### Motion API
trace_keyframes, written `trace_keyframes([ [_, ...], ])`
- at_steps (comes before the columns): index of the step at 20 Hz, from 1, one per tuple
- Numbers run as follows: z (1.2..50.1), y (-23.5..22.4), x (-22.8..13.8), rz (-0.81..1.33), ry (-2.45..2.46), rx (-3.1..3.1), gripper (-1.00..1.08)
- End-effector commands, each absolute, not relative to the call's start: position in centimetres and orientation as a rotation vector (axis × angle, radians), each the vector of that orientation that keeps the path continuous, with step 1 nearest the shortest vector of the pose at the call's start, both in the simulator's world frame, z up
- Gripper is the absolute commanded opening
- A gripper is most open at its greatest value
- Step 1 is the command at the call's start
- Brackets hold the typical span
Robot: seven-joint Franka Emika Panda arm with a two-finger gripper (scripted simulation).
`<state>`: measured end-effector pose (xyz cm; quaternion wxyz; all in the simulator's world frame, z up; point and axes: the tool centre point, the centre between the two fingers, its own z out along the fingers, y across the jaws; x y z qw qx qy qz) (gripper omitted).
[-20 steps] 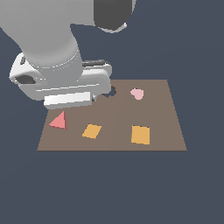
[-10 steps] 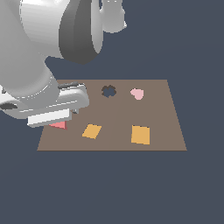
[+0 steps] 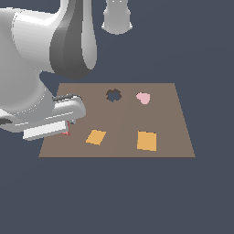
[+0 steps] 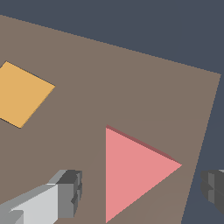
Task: Insert a designated object into the corresponding slot on a board.
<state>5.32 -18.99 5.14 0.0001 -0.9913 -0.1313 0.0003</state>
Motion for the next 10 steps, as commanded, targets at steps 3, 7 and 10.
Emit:
trace_keyframes([
  [3, 5.1, -19.1, 5.4, 0.001, -0.414, -3.114, 1.00],
  [7, 4.2, -19.1, 5.5, 0.000, -0.417, -3.114, 1.00],
  [10, 3.3, -19.2, 5.5, 0.000, -0.420, -3.113, 1.00],
])
